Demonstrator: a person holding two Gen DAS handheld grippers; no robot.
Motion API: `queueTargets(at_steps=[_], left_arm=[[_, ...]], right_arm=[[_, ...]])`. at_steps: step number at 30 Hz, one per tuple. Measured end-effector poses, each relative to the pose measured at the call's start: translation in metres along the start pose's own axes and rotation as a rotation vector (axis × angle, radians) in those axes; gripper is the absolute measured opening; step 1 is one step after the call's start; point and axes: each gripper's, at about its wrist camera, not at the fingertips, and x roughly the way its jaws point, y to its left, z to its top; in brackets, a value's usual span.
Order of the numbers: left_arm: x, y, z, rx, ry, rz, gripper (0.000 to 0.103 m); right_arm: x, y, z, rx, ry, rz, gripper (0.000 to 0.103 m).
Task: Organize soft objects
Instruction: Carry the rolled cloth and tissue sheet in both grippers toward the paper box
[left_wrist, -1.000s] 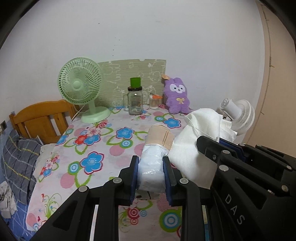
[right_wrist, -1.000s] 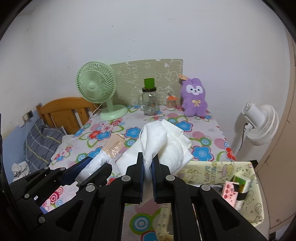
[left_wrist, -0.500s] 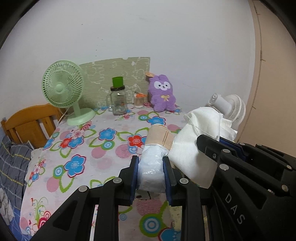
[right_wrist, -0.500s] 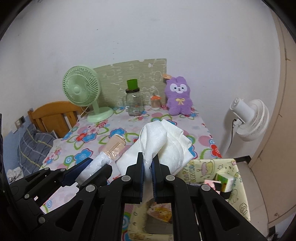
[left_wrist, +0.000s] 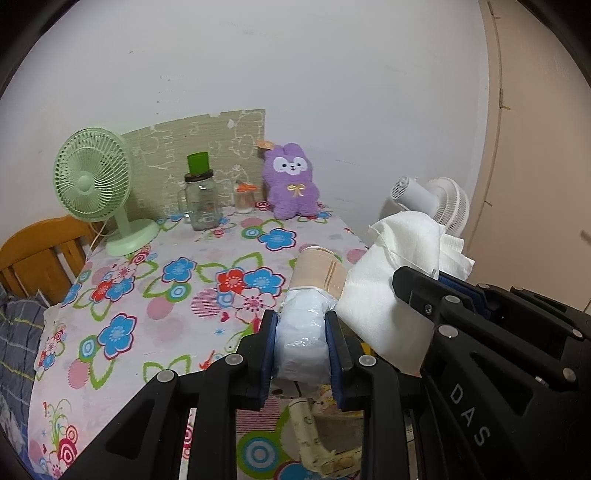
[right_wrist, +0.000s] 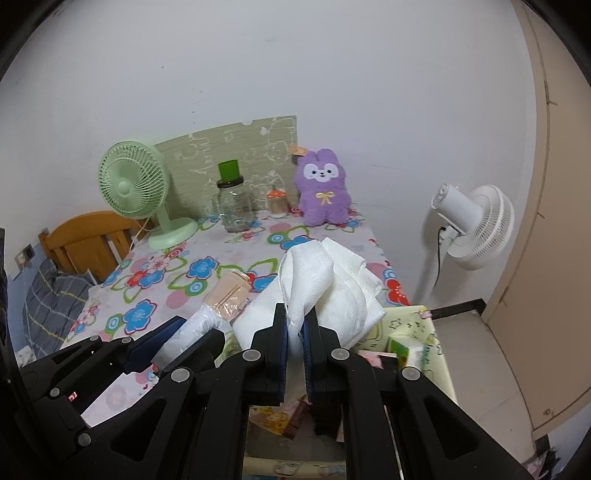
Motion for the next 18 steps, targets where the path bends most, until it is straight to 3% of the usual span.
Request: queueTargets(at_steps=[18], left_arm=[[0.027,-0.037,-0.002,0.040,0.052,-0.065,0.025]], right_arm=[[0.008,-0.043,-0.010,0.060,0.030,-0.074,0.010]])
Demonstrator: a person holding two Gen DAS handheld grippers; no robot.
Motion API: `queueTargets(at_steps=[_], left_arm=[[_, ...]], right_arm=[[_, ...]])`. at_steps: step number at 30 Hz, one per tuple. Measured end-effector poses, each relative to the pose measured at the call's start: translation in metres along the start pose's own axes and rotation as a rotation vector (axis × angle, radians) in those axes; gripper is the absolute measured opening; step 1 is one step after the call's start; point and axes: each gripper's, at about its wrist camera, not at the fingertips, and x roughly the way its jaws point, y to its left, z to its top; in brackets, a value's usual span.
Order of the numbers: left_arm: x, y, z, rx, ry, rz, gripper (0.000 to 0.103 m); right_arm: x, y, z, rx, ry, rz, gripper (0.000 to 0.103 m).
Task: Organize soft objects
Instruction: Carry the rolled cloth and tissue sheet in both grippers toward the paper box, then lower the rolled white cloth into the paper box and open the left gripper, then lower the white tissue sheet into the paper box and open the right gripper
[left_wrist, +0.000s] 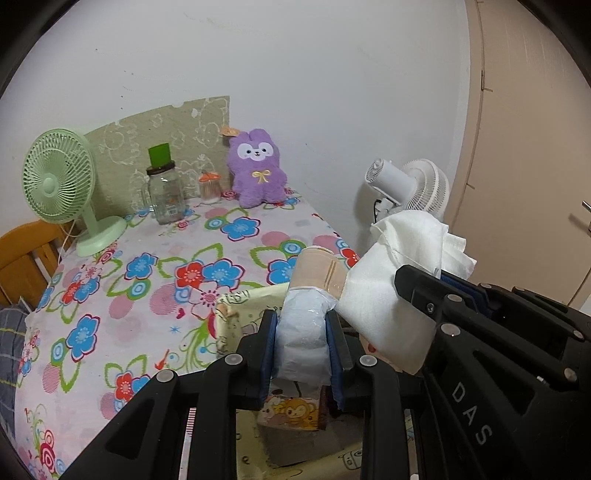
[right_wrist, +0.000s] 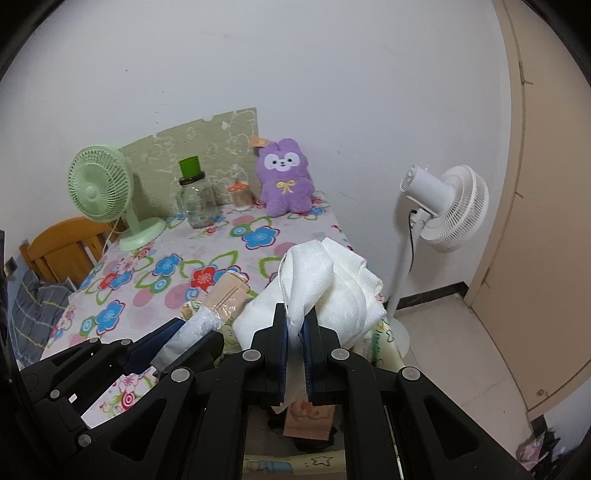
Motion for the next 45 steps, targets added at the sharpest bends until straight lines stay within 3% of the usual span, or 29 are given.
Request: queueTargets(at_steps=[7,10,21,30,36,38,40,45], left_arm=[[0.011,-0.006,-0.004,0.007,0.029,0.001,0.026],[0.015,-0.007,-0.005,0.015,0.045,0.008,0.038],[0.024,-0.010,-0.010,0.045,0.074,0.018,0.062],[0.028,-0.011,-0.015,0.064,0.105,0.016,0.066],[0.026,-0.011,-0.017,0.071,0.112,0.013,0.072],[0.024,-0.011,-0.018,0.075,0.109,0.018,0.075],[0.022,-0.010,-0.018,0.074,0.106,0.019,0.077],[0.015,-0.007,-0.020,0.072,0.098,0.024,0.078]], right_arm=[[0.010,-0.009,-0.006,0.018,0.027,-0.010,0.010],[0.012,-0.012,-0.008,0.024,0.037,-0.011,0.010],[0.027,-0.017,-0.014,0.038,0.078,-0.005,0.010],[0.040,-0.016,-0.023,0.052,0.124,0.000,0.016],[0.040,-0.014,-0.025,0.038,0.143,-0.009,0.033],[0.038,-0.014,-0.026,0.041,0.142,-0.004,0.053],[0.037,-0.013,-0.026,0.045,0.136,0.001,0.063],[0.032,-0.008,-0.027,0.040,0.130,-0.002,0.070]])
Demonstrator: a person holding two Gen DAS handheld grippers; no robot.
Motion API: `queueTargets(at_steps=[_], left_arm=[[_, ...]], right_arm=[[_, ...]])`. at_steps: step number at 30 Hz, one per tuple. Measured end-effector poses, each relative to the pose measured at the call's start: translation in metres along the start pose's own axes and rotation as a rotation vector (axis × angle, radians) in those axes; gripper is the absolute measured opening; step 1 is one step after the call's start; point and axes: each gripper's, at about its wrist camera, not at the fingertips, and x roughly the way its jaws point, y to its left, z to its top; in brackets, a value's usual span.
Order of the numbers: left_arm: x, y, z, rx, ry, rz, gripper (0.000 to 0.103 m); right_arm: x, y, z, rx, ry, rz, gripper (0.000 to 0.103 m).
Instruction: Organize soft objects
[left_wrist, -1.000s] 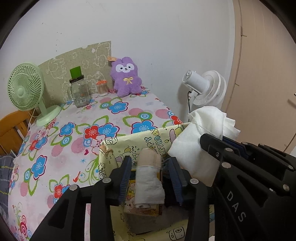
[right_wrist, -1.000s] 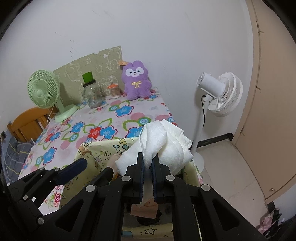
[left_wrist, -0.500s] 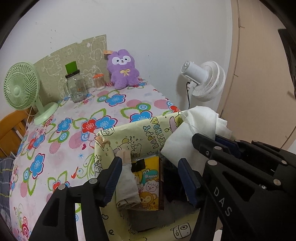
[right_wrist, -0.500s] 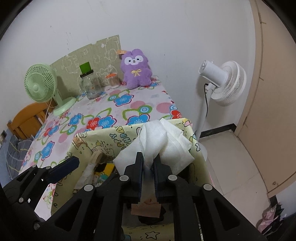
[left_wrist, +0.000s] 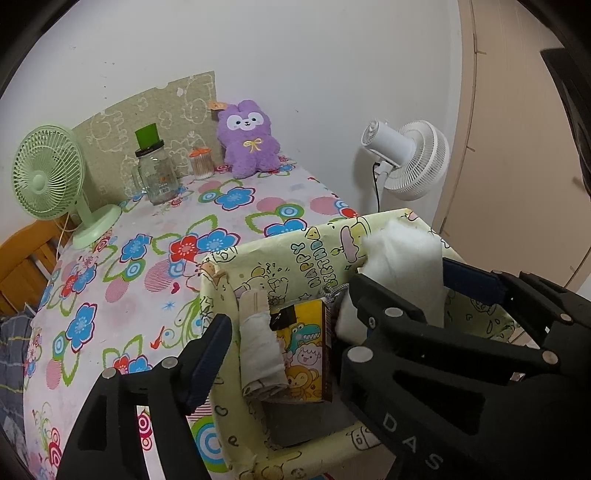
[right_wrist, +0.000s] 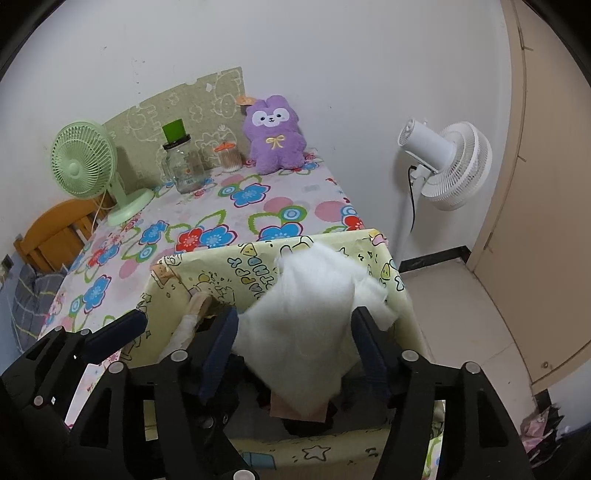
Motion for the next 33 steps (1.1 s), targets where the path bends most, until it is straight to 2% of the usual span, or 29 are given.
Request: queueTargets(at_steps=[5,15,33], left_arm=[[-0.009,0.003,-0.002,-0.002,-0.016,-0.001,0.079],[-0.033,0.014,-0.004,-0.019,-0.060,0.010,0.086],[-0.084,0.046,-0.013,-0.051,-0.158,0.059,0.097]], right_arm=[[-0.008,0.004,-0.001,0.000,-0.013,-0.005,0.080],[-0.030,0.018,-0.002,-0.011,-0.063,-0.011,0.083],[-0.073,0.063,-0.002,-0.059,-0.177,0.007,0.095]])
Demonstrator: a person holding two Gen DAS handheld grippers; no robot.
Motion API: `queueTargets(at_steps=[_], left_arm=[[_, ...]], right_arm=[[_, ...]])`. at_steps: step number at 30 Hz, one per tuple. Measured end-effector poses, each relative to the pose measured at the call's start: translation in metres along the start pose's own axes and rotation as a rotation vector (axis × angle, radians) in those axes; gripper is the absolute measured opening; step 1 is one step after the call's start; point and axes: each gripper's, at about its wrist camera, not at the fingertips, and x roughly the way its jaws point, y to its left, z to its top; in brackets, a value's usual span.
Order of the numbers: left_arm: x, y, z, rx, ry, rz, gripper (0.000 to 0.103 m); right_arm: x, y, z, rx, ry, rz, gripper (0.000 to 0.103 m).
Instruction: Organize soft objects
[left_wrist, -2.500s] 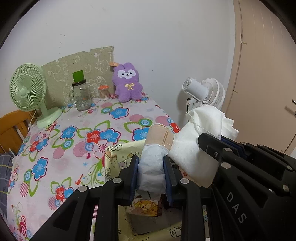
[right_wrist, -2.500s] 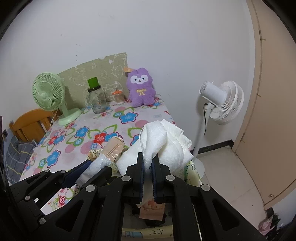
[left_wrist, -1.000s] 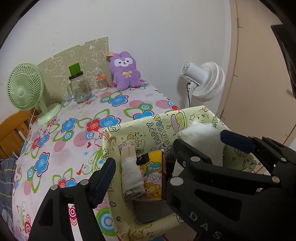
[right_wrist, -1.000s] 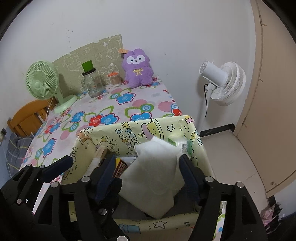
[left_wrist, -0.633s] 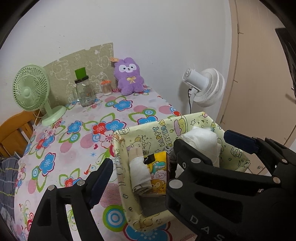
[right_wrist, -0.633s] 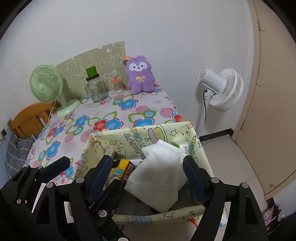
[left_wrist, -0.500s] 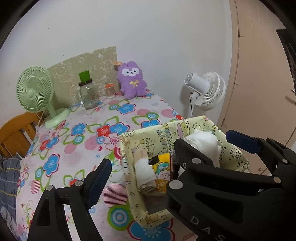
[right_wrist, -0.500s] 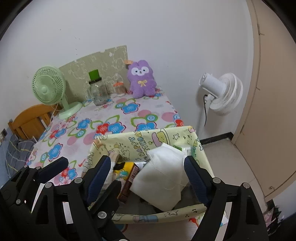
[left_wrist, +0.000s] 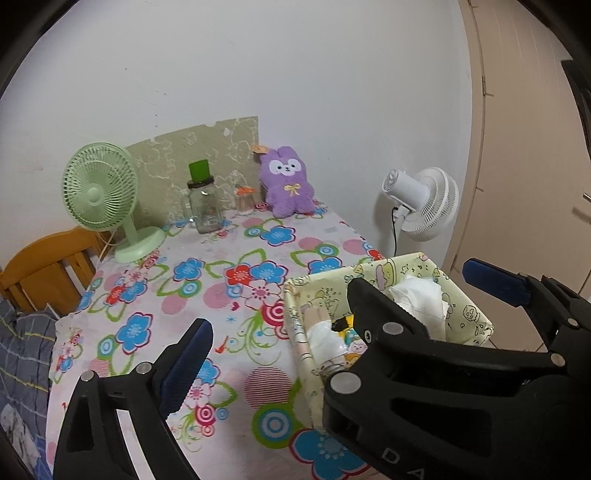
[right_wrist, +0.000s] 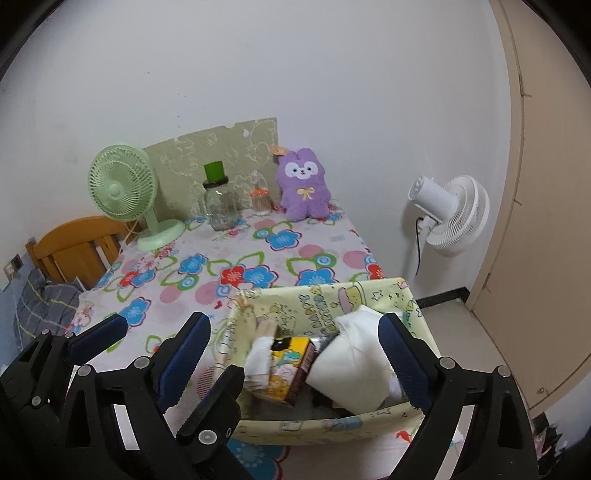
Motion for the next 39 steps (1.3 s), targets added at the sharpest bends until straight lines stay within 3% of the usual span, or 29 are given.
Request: queueTargets(at_steps=[23,39], left_arm=[[-0.066,0.073,0.003,-0.089,-0.129,0.108,0.102],[-0.094,0.114,-0.013,-0.135,-0.179,0.216,0.103]], right_arm=[[-0.057,0.073,0.018,-0.051,-0.154,0.070,0.101],[-0.076,0.088,0.012,-0.041,-0.196,0.083,0.102]])
